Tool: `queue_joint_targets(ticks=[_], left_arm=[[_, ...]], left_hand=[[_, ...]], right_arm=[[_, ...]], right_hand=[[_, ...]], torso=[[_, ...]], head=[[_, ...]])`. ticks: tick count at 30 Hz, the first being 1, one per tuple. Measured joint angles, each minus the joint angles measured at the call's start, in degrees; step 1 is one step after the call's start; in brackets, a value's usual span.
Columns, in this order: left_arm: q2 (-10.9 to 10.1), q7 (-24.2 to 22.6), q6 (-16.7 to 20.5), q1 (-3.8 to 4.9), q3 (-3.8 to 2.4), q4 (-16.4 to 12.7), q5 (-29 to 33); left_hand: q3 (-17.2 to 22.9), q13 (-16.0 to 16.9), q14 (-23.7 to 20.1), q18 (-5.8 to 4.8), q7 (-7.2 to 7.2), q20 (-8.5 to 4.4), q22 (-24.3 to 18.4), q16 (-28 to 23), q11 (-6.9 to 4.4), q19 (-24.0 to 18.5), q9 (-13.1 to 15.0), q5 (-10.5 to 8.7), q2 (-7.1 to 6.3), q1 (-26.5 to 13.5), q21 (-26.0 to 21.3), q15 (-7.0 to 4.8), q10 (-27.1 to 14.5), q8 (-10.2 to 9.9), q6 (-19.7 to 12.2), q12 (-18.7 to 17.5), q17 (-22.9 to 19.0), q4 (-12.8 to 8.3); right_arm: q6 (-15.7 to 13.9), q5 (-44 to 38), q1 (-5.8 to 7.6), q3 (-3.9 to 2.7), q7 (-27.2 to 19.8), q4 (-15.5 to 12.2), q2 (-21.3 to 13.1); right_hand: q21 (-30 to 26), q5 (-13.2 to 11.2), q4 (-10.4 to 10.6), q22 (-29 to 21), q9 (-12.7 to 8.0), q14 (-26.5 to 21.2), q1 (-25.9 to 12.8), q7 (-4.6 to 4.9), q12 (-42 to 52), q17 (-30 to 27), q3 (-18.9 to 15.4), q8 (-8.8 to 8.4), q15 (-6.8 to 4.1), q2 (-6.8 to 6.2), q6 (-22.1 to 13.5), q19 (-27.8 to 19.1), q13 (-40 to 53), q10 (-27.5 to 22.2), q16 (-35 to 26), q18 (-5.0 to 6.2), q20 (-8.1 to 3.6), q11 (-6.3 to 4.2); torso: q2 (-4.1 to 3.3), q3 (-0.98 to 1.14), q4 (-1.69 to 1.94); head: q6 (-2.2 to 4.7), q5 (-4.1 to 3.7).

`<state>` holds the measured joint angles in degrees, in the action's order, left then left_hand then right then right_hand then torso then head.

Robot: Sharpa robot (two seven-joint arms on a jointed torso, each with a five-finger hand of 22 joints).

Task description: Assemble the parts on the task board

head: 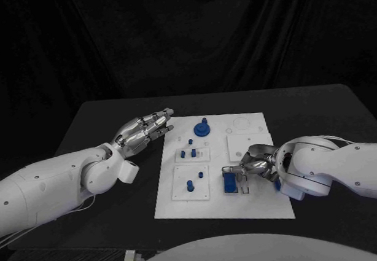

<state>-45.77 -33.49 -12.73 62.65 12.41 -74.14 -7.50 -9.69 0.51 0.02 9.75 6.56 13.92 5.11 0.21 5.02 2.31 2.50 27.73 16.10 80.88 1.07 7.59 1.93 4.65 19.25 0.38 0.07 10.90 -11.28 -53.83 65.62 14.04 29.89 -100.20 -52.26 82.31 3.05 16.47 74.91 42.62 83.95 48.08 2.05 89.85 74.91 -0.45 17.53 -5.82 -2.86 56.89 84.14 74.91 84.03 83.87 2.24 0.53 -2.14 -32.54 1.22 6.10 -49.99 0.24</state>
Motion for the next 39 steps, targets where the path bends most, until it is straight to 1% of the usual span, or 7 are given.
queue_joint_targets(ticks=[4, 9, 12, 17, 22, 32, 39], left_arm=[[-0.04, 0.07, -0.05, -0.03, 0.0, -0.01, 0.0], [-0.18, 0.13, -0.07, -0.04, 0.0, -0.06, 0.0], [-0.25, 0.17, -0.08, -0.05, 0.0, -0.06, 0.0], [-0.3, 0.22, -0.09, -0.05, 0.0, -0.06, 0.0], [-0.42, 0.24, -0.11, -0.06, 0.0, -0.14, 0.0], [-0.51, 0.3, -0.14, -0.09, 0.0, -0.2, 0.0], [-0.47, 0.36, -0.18, -0.1, 0.0, -0.22, 0.0]], left_hand=[[0.0, 0.0, 0.0, 0.0, 0.0, 0.0, 0.0, 0.0, 0.0, 0.0, 0.0, 0.0, 0.0, 0.0, 0.0, 0.0, 0.0, 0.0, 0.0, 0.0, 0.0, 0.0], [0.0, 0.0, 0.0, 0.0, 0.0, 0.0, 0.0, 0.0, 0.0, 0.0, 0.0, 0.0, 0.0, 0.0, 0.0, 0.0, 0.0, 0.0, 0.0, 0.0, 0.01, 0.0], [0.0, 0.0, 0.0, 0.0, 0.0, 0.0, 0.0, 0.0, 0.0, 0.0, 0.0, 0.0, 0.0, 0.0, 0.0, 0.0, 0.0, 0.0, 0.0, 0.0, 0.02, 0.0], [0.0, 0.0, 0.0, 0.0, 0.0, 0.0, 0.0, 0.0, 0.0, 0.0, 0.0, 0.0, 0.0, 0.0, 0.0, 0.0, 0.0, 0.0, 0.0, 0.0, 0.02, 0.0], [0.0, 0.0, 0.0, 0.0, 0.0, 0.0, 0.01, 0.0, 0.0, 0.0, 0.0, 0.0, 0.0, 0.0, 0.0, 0.0, 0.0, 0.0, 0.0, 0.0, 0.0, 0.0], [0.0, 0.0, 0.0, 0.0, 0.0, 0.0, 0.01, 0.0, 0.0, 0.0, 0.0, 0.0, 0.0, 0.0, 0.0, 0.0, 0.0, 0.0, 0.0, 0.0, -0.03, 0.0], [0.0, 0.0, 0.0, 0.01, 0.0, 0.0, 0.01, 0.0, 0.0, 0.0, 0.0, 0.0, 0.0, 0.01, 0.0, 0.0, 0.0, 0.0, 0.0, 0.0, -0.02, 0.0]], right_arm=[[-1.24, -0.01, 0.0, -0.01, -1.12, -0.76, -1.07], [-3.25, -0.29, 0.0, -0.05, -4.0, -3.3, -3.4], [-4.69, -1.3, 0.0, -0.07, -6.3, -4.95, -4.72], [-6.25, -4.39, 0.0, -0.08, -9.48, -6.6, -5.92], [-6.06, -6.8, 0.0, -0.02, -10.62, -6.85, -6.03], [-3.7, -11.24, -0.89, 0.06, -10.75, -6.65, -5.12], [-2.17, -13.04, -1.59, 0.06, -10.57, -5.85, -4.54]], right_hand=[[0.0, 0.41, -0.64, 0.0, 0.97, 0.0, 2.18, 0.0, 0.0, 0.0, -0.73, 1.36, 0.0, 1.49, 0.0, 0.0, 0.0, 0.0, 0.0, 0.0, 0.0, 0.0], [0.0, 2.26, -1.61, 0.0, 4.15, 0.0, 6.99, -0.25, 0.0, 0.0, -2.58, 4.64, 0.0, 2.04, -1.6, 0.0, 0.0, 0.0, 0.45, 0.0, 0.0, 0.0], [0.87, 2.94, -2.52, -0.01, 7.29, 0.0, 10.11, -0.3, 0.0, 0.0, -3.63, 7.59, 0.0, 2.43, -3.45, 0.0, 0.0, 0.0, 1.18, 0.0, 0.0, 0.0], [1.37, 3.34, -3.05, -0.01, 13.98, 0.0, 13.08, -0.82, 0.0, 0.0, -5.77, 13.32, 0.0, 3.09, -6.01, 0.0, 0.0, -0.14, 1.44, 0.0, 0.0, -0.17], [1.37, 3.34, -3.39, -0.01, 18.74, 0.0, 14.16, -1.07, 0.0, 0.0, -6.96, 16.88, 0.0, 3.57, -7.62, 0.0, 0.0, 0.02, 1.44, 0.0, 0.0, -0.43], [1.37, 3.34, -4.25, 0.03, 21.92, 0.21, 16.03, -1.33, 0.0, 0.0, -7.68, 18.97, -0.21, 3.32, -8.48, 0.0, 0.01, -0.19, 1.43, 0.0, 0.0, -0.62], [1.37, 4.19, -6.29, 0.03, 24.13, 0.03, 19.01, -1.34, 0.0, 0.0, -7.05, 20.3, -0.39, 3.83, -8.49, -0.2, 0.04, 0.02, 1.43, -0.01, -0.2, -0.83]], torso=[[0.01, 0.0, -0.01], [0.04, 0.0, 0.02], [0.05, -0.02, 0.02], [0.04, -0.04, -0.01], [-0.04, -0.03, -0.05], [-0.14, 0.01, 0.05], [-0.13, 0.0, 0.06]], head=[[0.0, -0.02], [0.0, 0.15], [0.0, 0.16], [0.0, 0.16], [0.0, 0.16], [0.0, -0.03], [0.0, 0.21]])
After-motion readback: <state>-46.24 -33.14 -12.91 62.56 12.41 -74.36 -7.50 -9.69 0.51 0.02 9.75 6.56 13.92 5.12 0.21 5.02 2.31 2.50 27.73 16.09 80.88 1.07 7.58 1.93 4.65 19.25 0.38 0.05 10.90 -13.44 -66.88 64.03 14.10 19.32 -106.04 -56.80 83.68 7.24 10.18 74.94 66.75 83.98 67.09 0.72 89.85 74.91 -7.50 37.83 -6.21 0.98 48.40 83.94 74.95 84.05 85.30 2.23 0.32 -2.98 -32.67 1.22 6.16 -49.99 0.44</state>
